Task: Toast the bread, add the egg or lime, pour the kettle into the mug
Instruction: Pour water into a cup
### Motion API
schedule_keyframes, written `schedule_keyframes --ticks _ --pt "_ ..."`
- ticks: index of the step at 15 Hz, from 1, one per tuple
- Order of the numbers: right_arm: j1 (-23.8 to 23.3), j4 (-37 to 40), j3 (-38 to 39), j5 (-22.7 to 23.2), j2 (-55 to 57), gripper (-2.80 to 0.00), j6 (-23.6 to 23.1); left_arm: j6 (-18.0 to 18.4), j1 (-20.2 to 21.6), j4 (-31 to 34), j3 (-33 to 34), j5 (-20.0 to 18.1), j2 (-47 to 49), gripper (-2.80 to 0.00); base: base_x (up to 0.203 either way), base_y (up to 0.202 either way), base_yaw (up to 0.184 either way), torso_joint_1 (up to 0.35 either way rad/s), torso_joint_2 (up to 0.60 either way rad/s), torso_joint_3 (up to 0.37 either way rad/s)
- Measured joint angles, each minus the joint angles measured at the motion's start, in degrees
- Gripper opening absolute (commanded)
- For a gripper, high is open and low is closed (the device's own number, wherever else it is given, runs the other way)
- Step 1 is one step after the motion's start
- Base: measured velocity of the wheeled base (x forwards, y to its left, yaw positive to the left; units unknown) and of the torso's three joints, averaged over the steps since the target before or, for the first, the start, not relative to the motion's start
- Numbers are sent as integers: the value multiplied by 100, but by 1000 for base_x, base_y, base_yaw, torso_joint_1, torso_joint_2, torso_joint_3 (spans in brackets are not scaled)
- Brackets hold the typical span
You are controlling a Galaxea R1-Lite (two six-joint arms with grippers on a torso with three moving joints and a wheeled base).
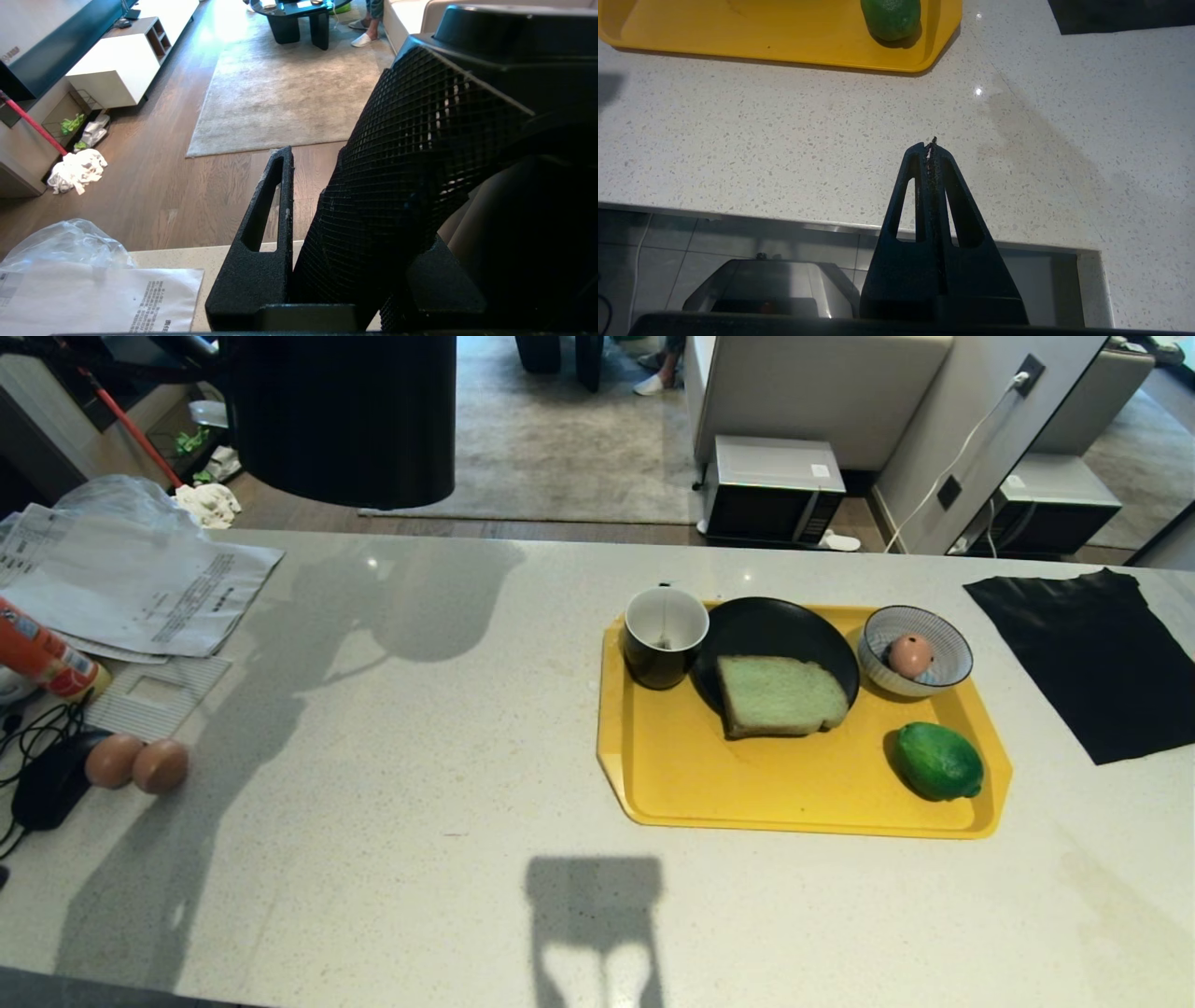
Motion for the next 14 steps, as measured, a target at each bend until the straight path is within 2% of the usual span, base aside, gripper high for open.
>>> schedule_keyframes --ticks 14 --pt "0 0 0 0 0 -280 2 35 11 -13 -9 29 -71 -280 0 0 0 3 2 -179"
